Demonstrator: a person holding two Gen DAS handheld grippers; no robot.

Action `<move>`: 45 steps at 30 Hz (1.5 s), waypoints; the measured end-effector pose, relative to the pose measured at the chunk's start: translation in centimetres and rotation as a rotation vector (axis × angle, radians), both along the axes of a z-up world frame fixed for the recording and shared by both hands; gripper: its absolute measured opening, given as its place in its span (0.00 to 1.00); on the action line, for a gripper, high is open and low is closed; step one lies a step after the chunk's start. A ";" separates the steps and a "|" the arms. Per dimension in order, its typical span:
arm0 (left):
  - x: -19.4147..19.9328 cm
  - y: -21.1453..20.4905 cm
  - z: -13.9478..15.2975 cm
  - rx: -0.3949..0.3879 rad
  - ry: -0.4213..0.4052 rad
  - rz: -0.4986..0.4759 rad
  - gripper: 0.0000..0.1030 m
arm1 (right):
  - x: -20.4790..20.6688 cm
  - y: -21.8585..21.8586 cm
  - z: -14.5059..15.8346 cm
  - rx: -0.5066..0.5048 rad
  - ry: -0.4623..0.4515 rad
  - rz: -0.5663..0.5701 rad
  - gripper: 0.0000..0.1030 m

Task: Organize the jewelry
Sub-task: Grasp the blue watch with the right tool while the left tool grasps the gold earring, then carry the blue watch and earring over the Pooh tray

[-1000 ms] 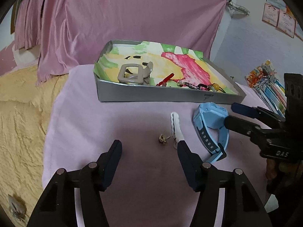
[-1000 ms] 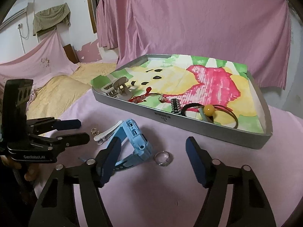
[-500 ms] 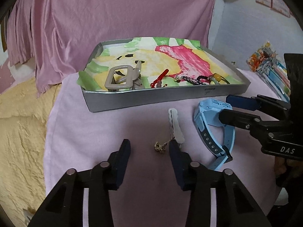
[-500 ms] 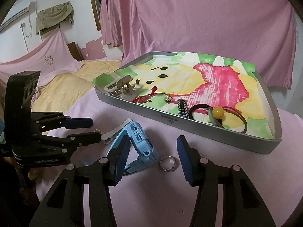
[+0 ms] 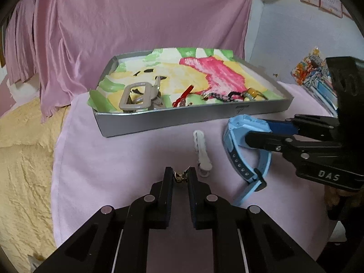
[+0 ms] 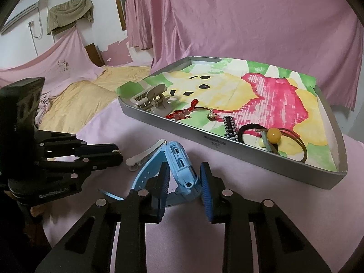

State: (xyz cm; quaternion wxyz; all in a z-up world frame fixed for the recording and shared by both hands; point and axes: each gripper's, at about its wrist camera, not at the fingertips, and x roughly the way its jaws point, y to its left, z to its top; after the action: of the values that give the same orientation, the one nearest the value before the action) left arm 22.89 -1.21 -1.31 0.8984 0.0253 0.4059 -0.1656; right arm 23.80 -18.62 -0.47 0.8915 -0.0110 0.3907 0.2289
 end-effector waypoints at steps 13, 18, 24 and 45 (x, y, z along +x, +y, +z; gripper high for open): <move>-0.9 0.1 4.0 -0.114 -0.166 0.094 0.12 | -2.1 -4.2 2.2 0.165 -0.134 -0.120 0.17; 0.9 -0.8 5.6 -0.179 -0.213 0.113 0.12 | -1.4 -7.0 4.0 0.217 -0.205 -0.231 0.17; 4.8 -2.5 5.0 -0.201 -0.175 0.142 0.12 | 0.8 -9.2 4.4 0.167 -0.236 -0.391 0.17; 10.4 -5.4 0.5 -0.139 0.019 0.161 0.12 | 5.2 -9.7 0.0 0.101 -0.076 -0.468 0.18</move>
State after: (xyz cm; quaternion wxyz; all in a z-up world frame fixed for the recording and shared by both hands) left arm 33.31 -6.58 -0.76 0.9044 -0.0712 0.4028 -0.1211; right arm 29.03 -28.34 -0.47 0.9337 0.1159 0.3369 0.0345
